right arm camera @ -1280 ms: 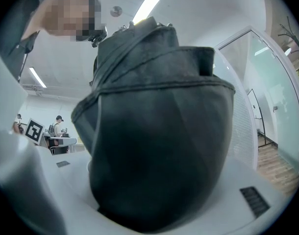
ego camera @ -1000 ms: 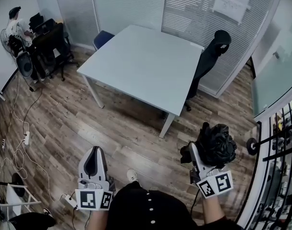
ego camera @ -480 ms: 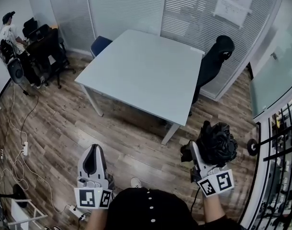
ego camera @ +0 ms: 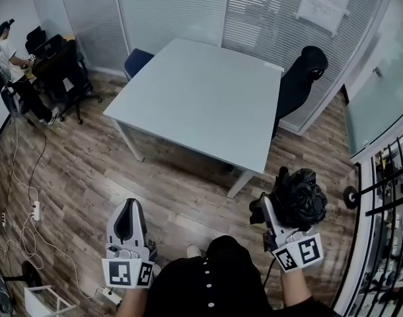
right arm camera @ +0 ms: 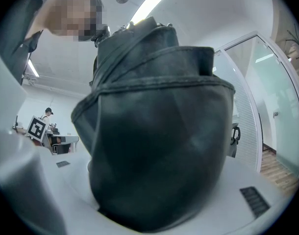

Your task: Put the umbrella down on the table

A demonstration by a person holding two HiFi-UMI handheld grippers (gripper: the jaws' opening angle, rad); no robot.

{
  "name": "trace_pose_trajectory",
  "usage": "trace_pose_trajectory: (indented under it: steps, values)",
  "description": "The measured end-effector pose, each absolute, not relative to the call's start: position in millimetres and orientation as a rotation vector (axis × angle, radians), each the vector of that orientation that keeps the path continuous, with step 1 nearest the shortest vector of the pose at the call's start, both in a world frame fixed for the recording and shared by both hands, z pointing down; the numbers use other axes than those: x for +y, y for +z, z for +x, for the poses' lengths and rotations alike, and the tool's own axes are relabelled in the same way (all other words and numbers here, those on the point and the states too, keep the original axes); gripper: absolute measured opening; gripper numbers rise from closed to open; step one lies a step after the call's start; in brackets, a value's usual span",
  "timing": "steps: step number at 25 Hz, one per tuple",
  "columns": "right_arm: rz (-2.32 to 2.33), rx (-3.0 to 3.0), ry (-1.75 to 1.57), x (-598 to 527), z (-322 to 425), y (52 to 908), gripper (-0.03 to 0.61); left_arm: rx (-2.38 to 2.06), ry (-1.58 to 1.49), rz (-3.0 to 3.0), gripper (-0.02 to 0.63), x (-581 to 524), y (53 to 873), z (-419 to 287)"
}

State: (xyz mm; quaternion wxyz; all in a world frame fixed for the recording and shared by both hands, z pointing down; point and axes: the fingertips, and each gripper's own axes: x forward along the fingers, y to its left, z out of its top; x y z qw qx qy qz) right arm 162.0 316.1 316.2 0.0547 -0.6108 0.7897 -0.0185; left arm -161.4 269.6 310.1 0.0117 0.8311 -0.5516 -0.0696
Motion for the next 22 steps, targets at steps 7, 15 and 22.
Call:
trace_pose_trajectory:
  steps: [7, 15, 22]
  values:
    - [-1.873, 2.409, -0.073, 301.8, 162.7, 323.4, 0.267, -1.714, -0.19, 2.565, 0.026, 261.5, 323.4, -161.6]
    - [-1.854, 2.406, -0.066, 261.6, 166.1, 324.9, 0.268, -1.735, -0.188, 2.548, 0.026, 229.7, 327.6, -159.1]
    - [-1.816, 2.41, -0.073, 198.4, 174.3, 326.5, 0.267, -1.738, -0.181, 2.578, 0.026, 167.6, 321.8, -146.7]
